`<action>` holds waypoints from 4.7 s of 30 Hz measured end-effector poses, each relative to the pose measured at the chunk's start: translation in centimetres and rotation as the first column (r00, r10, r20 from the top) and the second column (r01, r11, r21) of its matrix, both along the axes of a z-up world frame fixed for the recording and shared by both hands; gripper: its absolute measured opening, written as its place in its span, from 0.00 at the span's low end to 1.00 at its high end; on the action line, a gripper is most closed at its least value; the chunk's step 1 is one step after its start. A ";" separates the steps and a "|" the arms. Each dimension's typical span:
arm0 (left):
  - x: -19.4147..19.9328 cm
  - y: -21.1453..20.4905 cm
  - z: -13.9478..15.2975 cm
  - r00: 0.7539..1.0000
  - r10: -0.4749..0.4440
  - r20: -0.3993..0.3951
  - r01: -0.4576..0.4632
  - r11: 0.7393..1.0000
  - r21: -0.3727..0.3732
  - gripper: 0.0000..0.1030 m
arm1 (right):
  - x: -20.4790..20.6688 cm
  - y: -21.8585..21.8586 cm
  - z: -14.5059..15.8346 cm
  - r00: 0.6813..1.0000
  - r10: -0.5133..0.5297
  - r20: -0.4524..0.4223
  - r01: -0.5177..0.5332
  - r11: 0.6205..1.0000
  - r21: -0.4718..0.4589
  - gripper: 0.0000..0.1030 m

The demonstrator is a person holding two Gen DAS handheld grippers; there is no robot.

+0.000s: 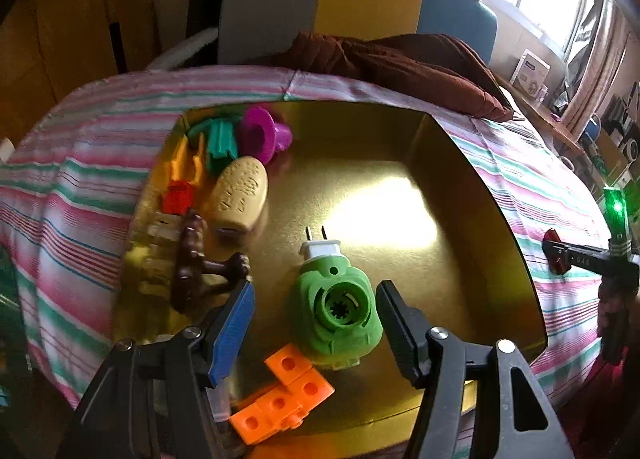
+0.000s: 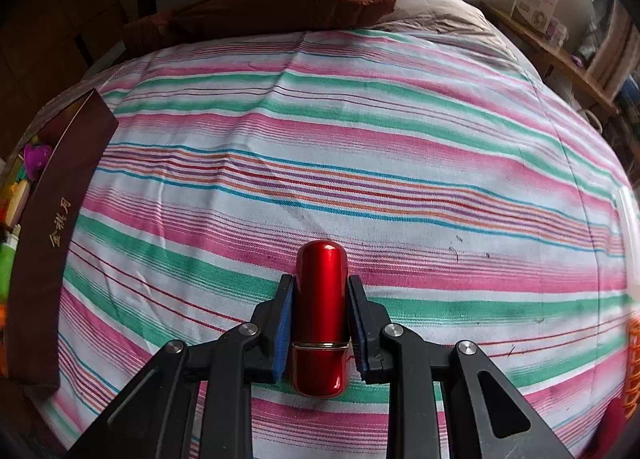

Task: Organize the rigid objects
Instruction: 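Lower the green plug into the gold tray and open the left tool, then move the left tool back from the tray beside the grey canister, then carry the red cylinder over the gold tray with the right tool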

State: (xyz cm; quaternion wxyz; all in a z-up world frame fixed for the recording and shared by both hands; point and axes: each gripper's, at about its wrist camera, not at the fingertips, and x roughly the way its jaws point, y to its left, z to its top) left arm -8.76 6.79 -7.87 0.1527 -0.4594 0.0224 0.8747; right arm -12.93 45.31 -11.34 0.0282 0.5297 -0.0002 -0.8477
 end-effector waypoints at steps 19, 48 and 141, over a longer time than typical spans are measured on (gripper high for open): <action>4.1 -0.5 4.2 0.986 0.007 -0.164 -0.014 0.999 -0.039 0.62 | 0.8 -0.3 0.1 1.000 -0.006 -0.023 0.006 1.000 -0.002 0.26; 5.3 -7.2 3.5 0.979 0.138 -0.148 -0.138 0.990 0.011 0.62 | 1.0 -1.7 0.4 0.996 -0.067 0.051 0.067 0.998 -0.002 0.25; 6.3 -11.3 2.4 0.969 0.221 -0.113 -0.219 0.975 0.031 0.61 | 6.5 -27.6 2.3 0.980 0.188 -0.063 -0.195 0.972 -0.135 0.25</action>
